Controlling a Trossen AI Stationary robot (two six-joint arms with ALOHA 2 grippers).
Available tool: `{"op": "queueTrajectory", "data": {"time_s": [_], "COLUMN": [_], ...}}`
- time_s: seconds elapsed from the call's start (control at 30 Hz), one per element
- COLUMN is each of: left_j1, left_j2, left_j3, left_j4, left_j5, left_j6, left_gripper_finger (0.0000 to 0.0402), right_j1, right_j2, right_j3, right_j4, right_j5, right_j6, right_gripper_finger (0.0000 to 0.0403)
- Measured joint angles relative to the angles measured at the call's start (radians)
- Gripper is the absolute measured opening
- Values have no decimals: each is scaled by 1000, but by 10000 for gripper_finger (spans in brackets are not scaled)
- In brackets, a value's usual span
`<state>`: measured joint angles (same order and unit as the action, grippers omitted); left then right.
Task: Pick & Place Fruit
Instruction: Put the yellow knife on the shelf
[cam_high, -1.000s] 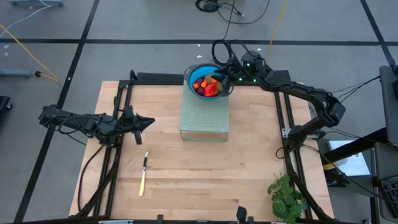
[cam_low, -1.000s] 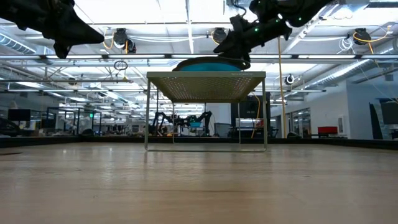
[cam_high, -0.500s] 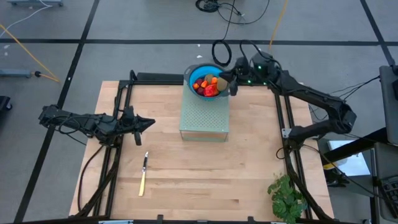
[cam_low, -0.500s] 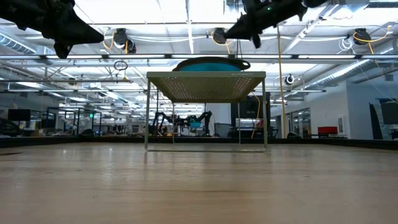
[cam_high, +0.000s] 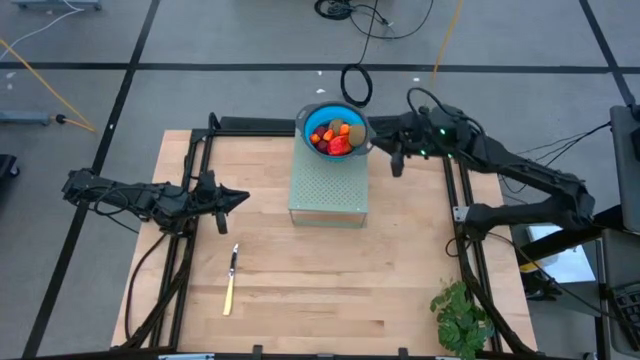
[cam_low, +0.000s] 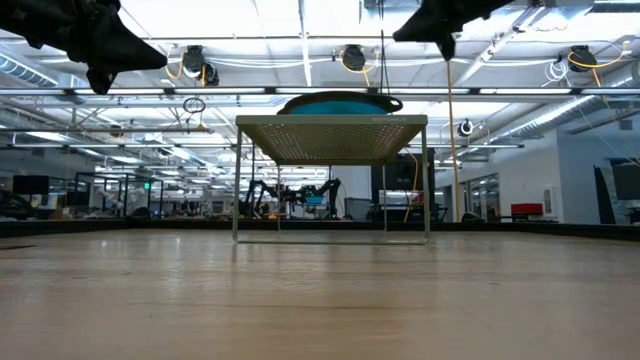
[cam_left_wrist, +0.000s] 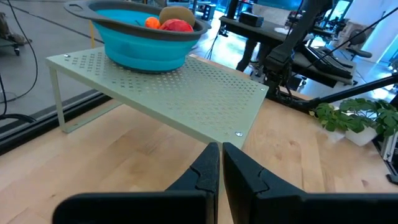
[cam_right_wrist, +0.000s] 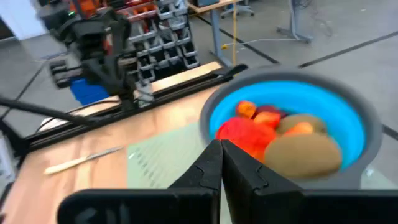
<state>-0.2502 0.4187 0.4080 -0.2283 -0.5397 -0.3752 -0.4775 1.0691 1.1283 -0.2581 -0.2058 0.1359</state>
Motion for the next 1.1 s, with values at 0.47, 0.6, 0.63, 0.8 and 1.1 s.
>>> {"op": "queueTrajectory", "data": {"time_s": [0.47,0.6,0.63,0.8,1.1], "left_j1": [0,0,0,0,0], "left_j2": [0,0,0,0,0], "left_j3": [0,0,0,0,0], "left_j4": [0,0,0,0,0], "left_j5": [118,123,123,123,123], "left_j6": [1,1,1,1,-34], "left_gripper_finger": [19,19,19,19,19], "right_j1": [101,100,100,100,100], "right_j2": [-389,-484,-502,-585,-712], "right_j3": [-369,-470,-491,-582,-700], "right_j4": [94,118,118,118,119], "right_j5": [1,4,4,10,106], "right_j6": [90,58,53,57,25], "right_gripper_finger": [1,1,1,1,1]}}
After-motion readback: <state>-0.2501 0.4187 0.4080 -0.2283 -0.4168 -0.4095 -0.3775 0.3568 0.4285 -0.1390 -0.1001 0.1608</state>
